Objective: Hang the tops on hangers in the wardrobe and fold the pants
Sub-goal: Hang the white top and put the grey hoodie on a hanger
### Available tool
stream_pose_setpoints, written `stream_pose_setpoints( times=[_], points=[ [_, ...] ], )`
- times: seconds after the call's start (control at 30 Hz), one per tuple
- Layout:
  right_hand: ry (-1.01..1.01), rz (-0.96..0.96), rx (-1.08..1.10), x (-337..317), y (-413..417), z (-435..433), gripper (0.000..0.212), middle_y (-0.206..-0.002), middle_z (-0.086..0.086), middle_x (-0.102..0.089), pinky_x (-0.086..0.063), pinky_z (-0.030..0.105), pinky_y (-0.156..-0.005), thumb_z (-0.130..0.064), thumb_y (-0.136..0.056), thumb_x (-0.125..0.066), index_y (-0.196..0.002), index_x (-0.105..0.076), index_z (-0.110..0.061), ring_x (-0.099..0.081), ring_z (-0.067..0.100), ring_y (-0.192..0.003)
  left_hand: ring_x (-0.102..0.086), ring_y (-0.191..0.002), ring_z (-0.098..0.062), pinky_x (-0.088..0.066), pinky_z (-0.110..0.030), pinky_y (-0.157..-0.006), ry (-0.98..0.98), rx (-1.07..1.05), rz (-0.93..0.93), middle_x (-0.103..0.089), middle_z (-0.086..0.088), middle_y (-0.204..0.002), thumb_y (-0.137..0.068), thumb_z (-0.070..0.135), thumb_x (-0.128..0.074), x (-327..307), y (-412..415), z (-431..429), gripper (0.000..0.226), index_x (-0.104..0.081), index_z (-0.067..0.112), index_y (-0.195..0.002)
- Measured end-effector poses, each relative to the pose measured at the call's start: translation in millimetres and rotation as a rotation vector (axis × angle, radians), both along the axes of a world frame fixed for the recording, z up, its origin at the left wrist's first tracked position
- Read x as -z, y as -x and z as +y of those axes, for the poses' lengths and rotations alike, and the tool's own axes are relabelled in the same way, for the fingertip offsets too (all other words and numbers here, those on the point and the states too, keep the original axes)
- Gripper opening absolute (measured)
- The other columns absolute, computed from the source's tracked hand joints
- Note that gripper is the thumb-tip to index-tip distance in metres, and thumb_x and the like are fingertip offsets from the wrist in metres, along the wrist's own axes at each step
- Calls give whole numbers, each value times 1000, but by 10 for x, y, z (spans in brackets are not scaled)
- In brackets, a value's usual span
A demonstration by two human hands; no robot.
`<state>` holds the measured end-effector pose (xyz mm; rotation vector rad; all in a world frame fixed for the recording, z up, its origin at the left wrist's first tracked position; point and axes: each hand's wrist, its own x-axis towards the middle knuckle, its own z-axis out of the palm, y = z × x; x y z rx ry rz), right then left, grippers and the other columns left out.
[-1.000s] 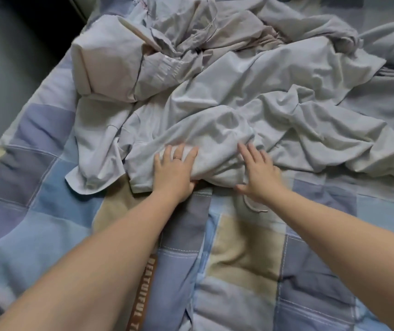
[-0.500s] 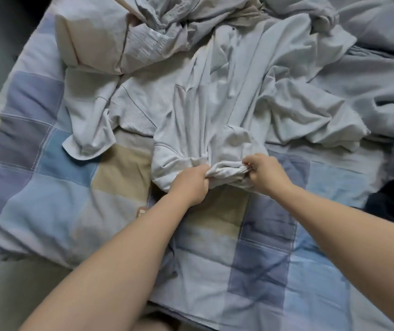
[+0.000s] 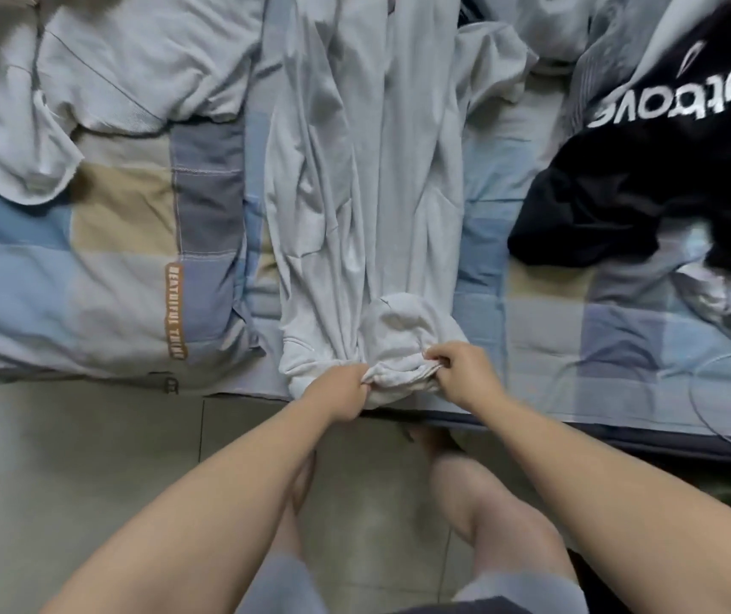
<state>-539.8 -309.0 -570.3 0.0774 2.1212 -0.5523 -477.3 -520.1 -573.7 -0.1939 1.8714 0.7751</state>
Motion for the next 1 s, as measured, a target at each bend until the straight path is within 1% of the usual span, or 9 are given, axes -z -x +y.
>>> stream_pose_setpoints(
  times=[0.17, 0.27, 0.37, 0.5, 0.63, 0.73, 0.83, 0.93, 1.0],
  points=[
    [28, -85, 103, 125, 123, -2, 25, -113, 2, -74, -47, 24, -87, -14, -89, -68, -113, -75, -20, -65, 21, -108, -63, -106, -26, -46, -34, -85, 28, -63, -46, -69, -3, -107, -97, 47, -58, 66, 166, -184, 28, -63, 21, -105],
    [65, -59, 134, 242, 583, -64, 36, -122, 2, -69, -50, 33, -94, -24, -92, -69, -127, -66, -20, -63, 22, -111, -62, -112, -18, -50, -36, -96, 40, -163, 29, -67, 1, -123, -92, 59, -60, 205, 622, -318, 46, -63, 24, -121],
    [98, 136, 110, 355, 1149, -197, 48, -135, 1, -61, -44, 35, -102, -28, -93, -67, -139, -57, -20, -55, 22, -125, -51, -128, -23, -44, -42, -104, 149, -125, 287, -55, 1, -141, -93, 57, -59, 405, 1263, -450, 53, -53, 27, -136],
    [61, 430, 89, 589, 2029, -524, 62, -147, 5, -44, -32, 45, -112, -38, -89, -68, -145, -45, -25, -35, 30, -138, -23, -148, -31, -28, -49, -117, 359, -63, 673, -31, 0, -160, -89, 56, -64, 623, 2191, -581, 63, -44, 35, -145],
    [-46, 614, 74, 788, 2942, -967, 80, -163, 3, -19, -18, 49, -118, -52, -84, -67, -153, -29, -34, -11, 28, -150, -3, -152, -38, -15, -57, -121, 471, -99, 824, 3, 2, -169, -85, 61, -66, 812, 3113, -749, 83, -22, 49, -154],
    [-35, 712, -40, 908, 3621, -1238, 88, -167, -1, -3, -10, 57, -120, -51, -83, -65, -156, -15, -41, 2, 30, -153, -10, -152, -39, -20, -59, -119, 457, -184, 871, 13, 5, -169, -83, 59, -70, 915, 3801, -906, 95, -10, 49, -156],
    [10, 669, -49, 1019, 4183, -1421, 104, -167, 0, 6, -12, 65, -117, -46, -77, -72, -155, -4, -47, 8, 34, -152, -31, -147, -35, -33, -58, -114, 330, -309, 777, -9, -7, -168, -84, 54, -72, 1090, 4272, -1078, 101, -4, 48, -157],
    [-18, 545, -73, 1232, 4478, -1508, 118, -160, 18, -14, -25, 57, -117, -43, -74, -81, -156, 3, -45, -17, 44, -147, -43, -138, -39, -38, -56, -112, 395, -240, 733, -26, -10, -160, -82, 50, -75, 1359, 4462, -1255, 96, -14, 48, -156],
    [-33, 495, -75, 1415, 4552, -1532, 108, -152, 19, -24, -35, 58, -111, -41, -75, -80, -154, -7, -45, -32, 46, -138, -47, -131, -42, -40, -55, -110, 471, -231, 742, -26, -9, -155, -82, 49, -75, 1527, 4532, -1308, 81, -31, 46, -150]
  ],
)
